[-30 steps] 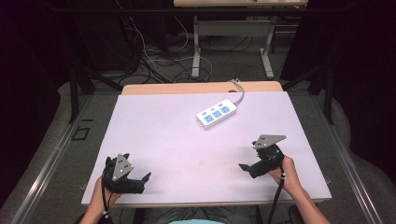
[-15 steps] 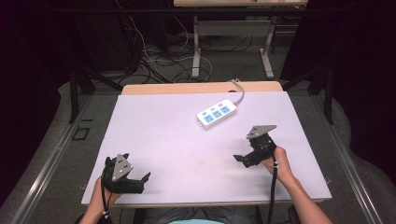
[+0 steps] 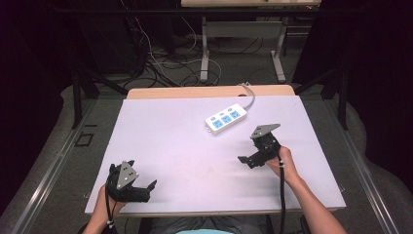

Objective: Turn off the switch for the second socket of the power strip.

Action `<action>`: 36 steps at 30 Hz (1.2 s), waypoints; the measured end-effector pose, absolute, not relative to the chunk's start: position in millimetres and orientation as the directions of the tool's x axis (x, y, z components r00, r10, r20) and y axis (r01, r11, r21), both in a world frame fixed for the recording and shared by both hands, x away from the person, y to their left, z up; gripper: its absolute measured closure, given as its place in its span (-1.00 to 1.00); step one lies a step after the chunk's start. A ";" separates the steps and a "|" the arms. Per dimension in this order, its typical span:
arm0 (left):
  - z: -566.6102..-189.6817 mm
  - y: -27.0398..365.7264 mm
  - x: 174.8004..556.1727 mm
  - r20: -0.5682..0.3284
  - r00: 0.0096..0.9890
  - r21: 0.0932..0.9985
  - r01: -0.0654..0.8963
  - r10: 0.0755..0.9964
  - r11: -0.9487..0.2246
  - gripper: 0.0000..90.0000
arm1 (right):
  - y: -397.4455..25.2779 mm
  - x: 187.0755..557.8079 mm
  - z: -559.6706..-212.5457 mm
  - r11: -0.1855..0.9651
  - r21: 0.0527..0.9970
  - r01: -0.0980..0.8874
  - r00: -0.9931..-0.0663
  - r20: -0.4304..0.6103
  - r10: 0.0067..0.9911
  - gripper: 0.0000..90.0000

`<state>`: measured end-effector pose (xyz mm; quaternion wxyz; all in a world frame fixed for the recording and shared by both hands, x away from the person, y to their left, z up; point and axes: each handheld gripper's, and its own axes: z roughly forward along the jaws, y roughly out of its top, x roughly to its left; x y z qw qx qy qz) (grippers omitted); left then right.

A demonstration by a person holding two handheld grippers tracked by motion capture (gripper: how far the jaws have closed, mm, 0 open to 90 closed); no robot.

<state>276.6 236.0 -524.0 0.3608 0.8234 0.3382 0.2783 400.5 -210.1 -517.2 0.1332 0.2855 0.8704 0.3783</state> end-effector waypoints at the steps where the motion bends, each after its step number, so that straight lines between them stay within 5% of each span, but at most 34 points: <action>1: -524.0 236.1 276.5 0.217 0.618 0.782 0.354 0.756 -0.514 -0.99 | -209.3 404.8 -518.1 0.552 0.731 0.400 -0.804 -0.009 0.594 -0.99; 36: -524.1 235.0 276.9 0.210 0.620 0.783 0.356 0.756 -0.510 -0.99 | -199.0 461.9 -523.7 0.519 0.718 0.464 -0.794 0.077 0.603 -1.00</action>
